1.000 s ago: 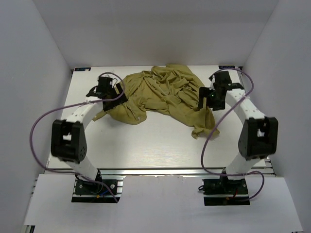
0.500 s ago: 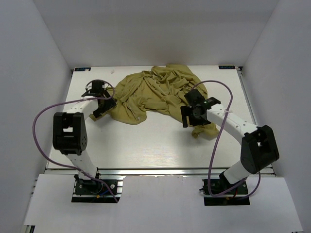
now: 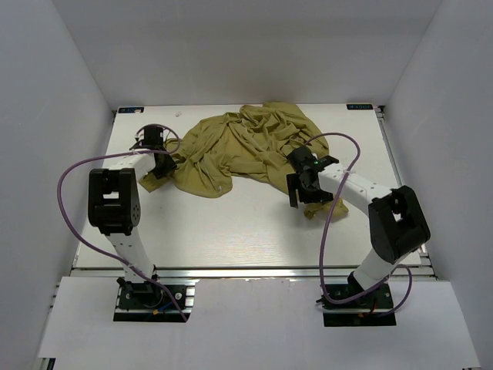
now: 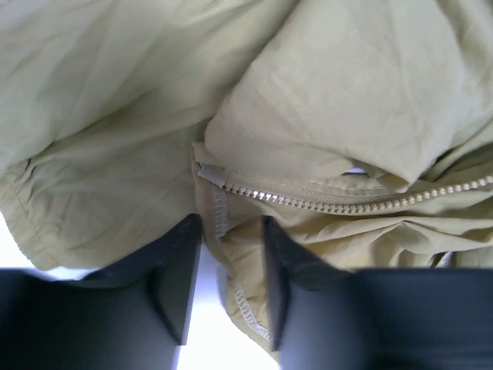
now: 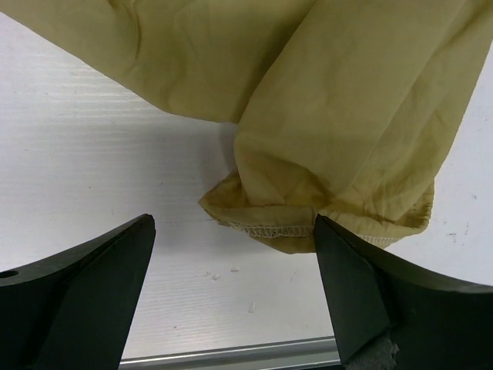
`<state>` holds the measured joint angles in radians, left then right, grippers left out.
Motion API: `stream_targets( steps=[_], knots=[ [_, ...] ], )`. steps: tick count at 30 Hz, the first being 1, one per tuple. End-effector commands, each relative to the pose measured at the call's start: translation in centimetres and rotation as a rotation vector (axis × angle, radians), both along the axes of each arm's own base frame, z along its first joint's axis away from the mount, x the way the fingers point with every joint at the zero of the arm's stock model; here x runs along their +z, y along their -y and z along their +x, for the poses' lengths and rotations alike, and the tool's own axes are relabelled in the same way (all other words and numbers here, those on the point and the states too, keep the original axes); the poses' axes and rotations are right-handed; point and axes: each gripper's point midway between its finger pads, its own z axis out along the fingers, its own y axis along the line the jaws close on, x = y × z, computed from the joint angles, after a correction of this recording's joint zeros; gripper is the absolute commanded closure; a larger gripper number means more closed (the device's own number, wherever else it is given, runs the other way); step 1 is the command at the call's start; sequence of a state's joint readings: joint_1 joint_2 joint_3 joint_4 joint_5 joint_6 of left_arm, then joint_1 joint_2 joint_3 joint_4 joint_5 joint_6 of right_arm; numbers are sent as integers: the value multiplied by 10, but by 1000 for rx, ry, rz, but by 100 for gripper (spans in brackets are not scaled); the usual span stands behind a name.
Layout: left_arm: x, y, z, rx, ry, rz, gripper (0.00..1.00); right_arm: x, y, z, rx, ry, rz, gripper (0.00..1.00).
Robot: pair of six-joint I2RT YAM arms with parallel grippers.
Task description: Zip up the jacket
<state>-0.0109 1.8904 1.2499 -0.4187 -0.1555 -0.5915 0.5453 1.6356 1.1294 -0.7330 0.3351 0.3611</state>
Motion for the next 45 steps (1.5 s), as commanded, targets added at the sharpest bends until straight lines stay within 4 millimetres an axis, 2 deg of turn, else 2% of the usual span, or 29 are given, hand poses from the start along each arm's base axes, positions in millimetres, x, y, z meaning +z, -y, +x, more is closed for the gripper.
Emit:
stream_targets(
  steps=[1,4,5,7,8,10,14,15,16,18,19,21,24,25,26,27,28,30,31,32,33,34,35,37,38,41,42,43,45],
  knots=[
    [21,3,20,-31,88,-9,54,-2,2,1,-8,2,-26,11],
    [22,6,22,-45,92,-18,80,-13,-1,2,-15,-19,-25,17],
    [21,7,22,-50,90,-26,98,-18,0,2,-23,-32,-33,29],
    [28,10,22,-62,105,-34,100,-20,2,1,-34,-43,-49,38],
    [32,11,23,-67,113,-39,100,-19,7,3,-61,-25,-78,49],
    [50,12,20,-72,146,-41,100,-12,17,5,-94,-4,-117,62],
    [98,12,10,-78,267,-37,100,17,21,12,-129,96,-83,90],
    [110,12,8,-86,306,-36,100,36,18,18,-135,164,-27,100],
    [132,17,-1,-110,362,-50,100,45,16,18,-138,191,18,100],
    [157,24,-8,-150,443,-67,100,73,15,23,-140,298,113,100],
    [179,38,-19,-208,502,-103,100,83,20,24,-161,327,146,100],
    [201,53,-29,-275,565,-90,100,108,15,23,-147,380,276,100],
    [221,94,-56,-419,605,-5,100,133,15,22,-139,437,456,100],
    [222,132,-72,-526,606,-4,100,136,21,23,-159,448,483,100],
    [225,148,-85,-603,614,25,100,141,16,18,-137,445,533,100],
    [222,164,-96,-664,604,26,100,141,18,16,-139,436,543,100],
    [220,199,-119,-781,597,3,100,138,21,15,-156,432,549,100],
    [207,227,-150,-915,553,-16,100,140,19,10,-148,428,591,100],
    [198,255,-178,-1030,533,-38,100,134,23,8,-167,421,592,100],
    [189,267,-195,-1086,511,-42,100,136,25,6,-179,430,604,100],
    [165,275,-213,-1141,452,-26,100,135,27,5,-188,436,610,100],
    [151,297,-248,-1255,418,-34,100,129,31,4,-206,428,610,100],
    [137,305,-266,-1309,386,-29,100,128,33,2,-218,426,616,100],
    [96,319,-310,-1434,268,11,100,120,38,0,-237,414,620,100],
    [81,319,-320,-1444,222,17,100,120,37,1,-232,421,631,100],
    [54,319,-333,-1434,138,30,52,122,29,2,-188,414,693,100],
    [53,316,-328,-1406,144,51,10,125,28,3,-163,420,704,100],
    [59,315,-324,-1383,167,55,2,128,22,2,-127,411,731,100],
    [76,316,-317,-1345,231,43,2,141,18,6,-59,434,741,100]
  ],
)
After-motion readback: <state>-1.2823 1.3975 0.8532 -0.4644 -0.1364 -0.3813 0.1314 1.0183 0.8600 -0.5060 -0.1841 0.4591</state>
